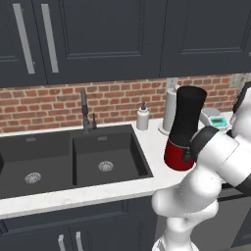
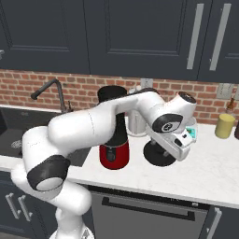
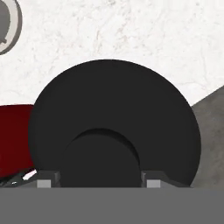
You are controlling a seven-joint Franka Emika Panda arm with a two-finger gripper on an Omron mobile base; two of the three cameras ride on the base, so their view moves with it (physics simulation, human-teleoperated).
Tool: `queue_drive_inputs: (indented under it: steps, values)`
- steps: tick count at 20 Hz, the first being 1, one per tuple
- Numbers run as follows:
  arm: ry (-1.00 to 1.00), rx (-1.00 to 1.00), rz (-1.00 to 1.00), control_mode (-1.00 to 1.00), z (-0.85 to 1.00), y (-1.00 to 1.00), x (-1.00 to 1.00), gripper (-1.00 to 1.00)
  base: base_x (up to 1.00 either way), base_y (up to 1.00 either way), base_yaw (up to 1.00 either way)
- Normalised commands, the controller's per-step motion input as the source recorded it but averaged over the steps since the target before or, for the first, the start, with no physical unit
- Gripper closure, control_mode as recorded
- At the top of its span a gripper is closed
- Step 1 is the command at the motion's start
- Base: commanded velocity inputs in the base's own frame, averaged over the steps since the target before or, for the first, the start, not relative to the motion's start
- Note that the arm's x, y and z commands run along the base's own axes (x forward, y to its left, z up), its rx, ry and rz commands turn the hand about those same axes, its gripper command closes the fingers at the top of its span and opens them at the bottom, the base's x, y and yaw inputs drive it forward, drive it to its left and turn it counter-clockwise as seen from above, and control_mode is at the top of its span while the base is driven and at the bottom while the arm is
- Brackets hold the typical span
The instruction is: Close the lid blender by securely placing the lid on top.
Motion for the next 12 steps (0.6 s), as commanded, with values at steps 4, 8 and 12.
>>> queue_drive_inputs:
  steps: [4, 8, 12]
  values:
    - [-0.11, -0.17, 0.04, -1.0, 1.0, 0.61, -0.43, 1.0, 0.0, 0.0, 0.0]
    - [0.0, -0.16, 0.05, -1.0, 1.0, 0.92, 0.0, 1.0, 0.0, 0.0, 0.0]
    - [0.0, -0.15, 0.05, -1.0, 1.0, 0.76, 0.0, 1.0, 0.0, 0.0, 0.0]
